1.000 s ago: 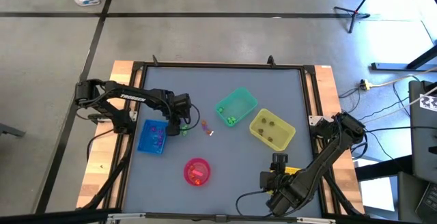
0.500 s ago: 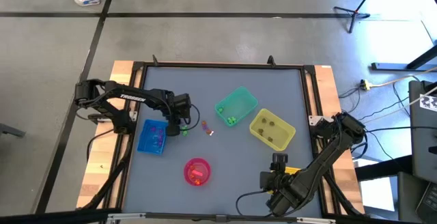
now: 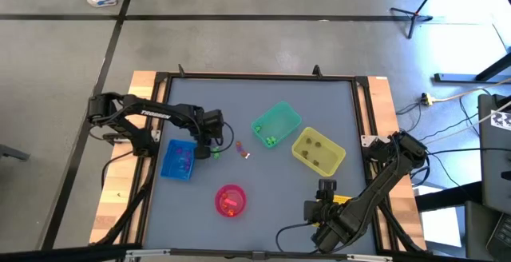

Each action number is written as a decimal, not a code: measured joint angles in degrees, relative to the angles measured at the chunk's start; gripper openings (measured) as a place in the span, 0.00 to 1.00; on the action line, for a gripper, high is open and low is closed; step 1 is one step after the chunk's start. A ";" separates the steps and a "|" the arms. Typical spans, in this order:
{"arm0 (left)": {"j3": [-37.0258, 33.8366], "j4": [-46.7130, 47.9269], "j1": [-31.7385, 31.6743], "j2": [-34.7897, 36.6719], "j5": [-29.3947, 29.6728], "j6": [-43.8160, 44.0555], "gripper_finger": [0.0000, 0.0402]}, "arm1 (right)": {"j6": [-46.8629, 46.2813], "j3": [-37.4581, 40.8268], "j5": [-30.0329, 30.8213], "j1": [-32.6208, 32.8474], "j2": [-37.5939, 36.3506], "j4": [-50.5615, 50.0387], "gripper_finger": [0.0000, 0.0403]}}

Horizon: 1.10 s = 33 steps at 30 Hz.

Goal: Sort Halloween decoration
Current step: Put the violet spider toy into the blue bin

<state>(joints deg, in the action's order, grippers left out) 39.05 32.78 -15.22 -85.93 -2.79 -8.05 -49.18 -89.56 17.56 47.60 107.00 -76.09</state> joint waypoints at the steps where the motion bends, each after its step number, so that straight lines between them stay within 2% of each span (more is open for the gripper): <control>1: 0.24 0.25 0.01 0.00 0.01 0.00 0.04 | 0.01 0.00 0.00 0.00 0.00 0.00 0.47; 6: 3.26 1.56 -0.04 -0.28 2.38 0.04 0.04 | -0.01 0.00 0.00 -0.01 0.00 0.02 0.47; 13: 10.91 6.43 0.00 -0.24 1.73 0.01 0.04 | 0.00 0.00 0.00 0.00 0.00 0.12 0.47; 17: 16.55 12.41 1.03 -0.19 1.45 0.03 0.04 | -0.01 0.00 0.00 0.00 0.00 0.19 0.47; 21: 23.18 20.73 3.79 -0.11 1.09 0.64 0.04 | -0.01 0.00 0.00 0.00 0.00 0.20 0.47; 25: 28.26 29.18 7.79 0.01 1.00 5.02 0.04 | -0.05 0.00 0.02 0.01 0.00 0.34 0.47; 33: 29.37 41.25 18.38 0.33 0.72 18.96 0.04 | -0.04 0.00 0.00 0.00 0.00 2.49 0.47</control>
<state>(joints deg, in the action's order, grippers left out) 68.42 74.03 3.16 -85.60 -2.07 10.90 -49.22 -89.56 17.57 47.60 107.00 -73.61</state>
